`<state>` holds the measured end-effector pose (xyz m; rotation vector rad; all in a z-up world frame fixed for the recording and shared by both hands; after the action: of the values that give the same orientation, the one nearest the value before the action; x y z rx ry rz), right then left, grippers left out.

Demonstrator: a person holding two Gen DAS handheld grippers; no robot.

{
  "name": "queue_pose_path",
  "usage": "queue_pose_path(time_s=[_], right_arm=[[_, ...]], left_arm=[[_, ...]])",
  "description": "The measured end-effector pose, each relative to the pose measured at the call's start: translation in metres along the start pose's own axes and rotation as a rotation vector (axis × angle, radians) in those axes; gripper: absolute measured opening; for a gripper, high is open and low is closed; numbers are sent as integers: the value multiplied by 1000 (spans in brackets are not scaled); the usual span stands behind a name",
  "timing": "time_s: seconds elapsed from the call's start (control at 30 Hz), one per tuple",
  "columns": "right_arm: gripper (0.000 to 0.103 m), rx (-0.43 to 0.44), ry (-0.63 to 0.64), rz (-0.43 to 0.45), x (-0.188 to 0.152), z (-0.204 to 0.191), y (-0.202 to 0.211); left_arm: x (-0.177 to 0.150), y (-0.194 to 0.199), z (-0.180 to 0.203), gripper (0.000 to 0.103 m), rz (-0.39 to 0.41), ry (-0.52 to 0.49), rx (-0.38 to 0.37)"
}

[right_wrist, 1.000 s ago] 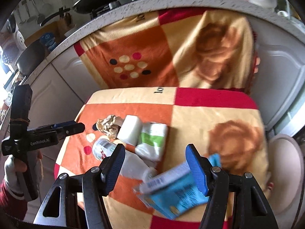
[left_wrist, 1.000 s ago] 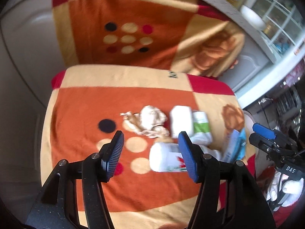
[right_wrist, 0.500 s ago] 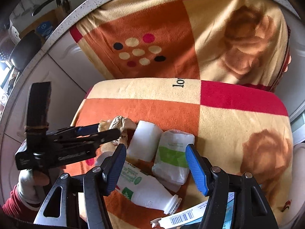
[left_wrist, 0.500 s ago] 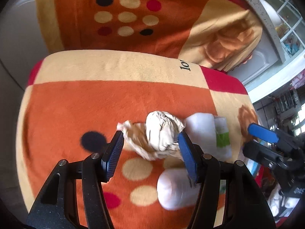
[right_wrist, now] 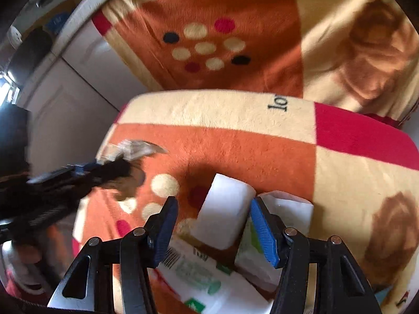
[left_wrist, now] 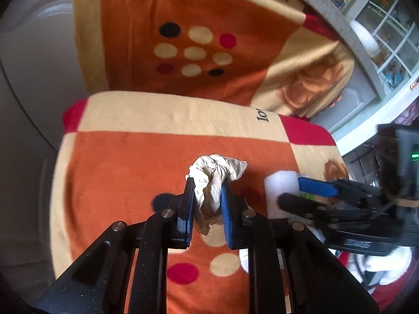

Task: Collect trash
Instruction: 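Grasp the crumpled brown paper with left tool while right tool grasps white block, then carry the brown paper and white block with both tools over the white bin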

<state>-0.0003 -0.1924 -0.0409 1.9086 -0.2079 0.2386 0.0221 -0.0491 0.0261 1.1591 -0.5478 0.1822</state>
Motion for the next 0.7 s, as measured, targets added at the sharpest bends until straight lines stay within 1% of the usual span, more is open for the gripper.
queue_pose_path(time_s=[0.07, 0.1, 0.13, 0.2, 0.4, 0.5, 0.7], right_arm=[[34, -29, 3, -24, -1, 1, -10], [33, -37, 5, -15, -1, 2, -10], [30, -20, 1, -1, -1, 2, -6], [29, 30, -10, 26, 0, 2, 7], [28, 107, -19, 125, -1, 2, 58], [28, 117, -23, 163, -6, 5, 79], [28, 105, -39, 221, -23, 23, 115]], left_arm=[[0, 5, -1, 16, 13, -7, 17], [0, 8, -1, 16, 18, -11, 22], [-1, 11, -1, 16, 24, -14, 26], [0, 15, 1, 16, 33, -18, 33], [4, 27, 15, 16, 66, -39, 47], [6, 34, 32, 16, 83, -66, 45], [8, 44, 77, 16, 105, -145, 38]])
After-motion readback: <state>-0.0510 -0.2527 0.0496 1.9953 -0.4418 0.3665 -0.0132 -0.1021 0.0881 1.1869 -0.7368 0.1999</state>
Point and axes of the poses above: each gripper's, at about its wrist camera, not at the fingertips, and y roughly against the way its jaws point, z to its right, x to its top, the point moved 5 cm from there along -y, roughly the way its jaws point, and after that the axes turned 5 degrees about -y, right-handed, at the moved point
